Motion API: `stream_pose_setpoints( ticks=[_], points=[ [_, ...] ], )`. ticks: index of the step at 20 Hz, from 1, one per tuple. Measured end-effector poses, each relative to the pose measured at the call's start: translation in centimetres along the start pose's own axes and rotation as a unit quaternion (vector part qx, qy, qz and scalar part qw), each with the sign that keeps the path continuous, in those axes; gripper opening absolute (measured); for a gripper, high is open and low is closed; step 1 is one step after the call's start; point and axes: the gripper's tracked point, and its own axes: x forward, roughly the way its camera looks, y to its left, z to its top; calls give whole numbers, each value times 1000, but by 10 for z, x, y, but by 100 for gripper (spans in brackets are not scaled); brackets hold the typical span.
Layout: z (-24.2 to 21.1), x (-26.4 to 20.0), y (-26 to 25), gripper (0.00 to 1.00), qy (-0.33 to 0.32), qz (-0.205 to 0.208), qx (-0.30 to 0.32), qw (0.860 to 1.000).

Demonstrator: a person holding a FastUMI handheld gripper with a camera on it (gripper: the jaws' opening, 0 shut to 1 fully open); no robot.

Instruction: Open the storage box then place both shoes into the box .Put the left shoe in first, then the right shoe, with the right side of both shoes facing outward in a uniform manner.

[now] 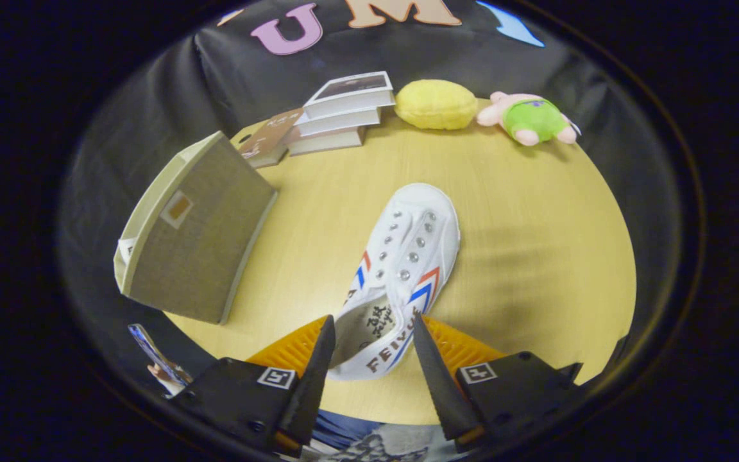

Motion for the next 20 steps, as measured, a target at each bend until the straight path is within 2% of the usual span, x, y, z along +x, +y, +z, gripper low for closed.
stream_pose_setpoints(
  ticks=[2,6,8,10,14,16,18,20],
  points=[
    [1,8,-16,66,1,-34,-17,999],
    [-6,21,-22,43,22,-61,-16,998],
    [-9,25,-20,28,19,-72,-23,997],
    [-12,27,-23,28,11,-83,-27,996],
    [-14,26,-29,28,-7,-74,-30,997],
    [-14,30,-27,15,-10,-64,0,998],
    [-17,31,-34,9,-18,-70,1,997],
    [-21,28,-40,9,-29,-80,-5,996]
  ],
)
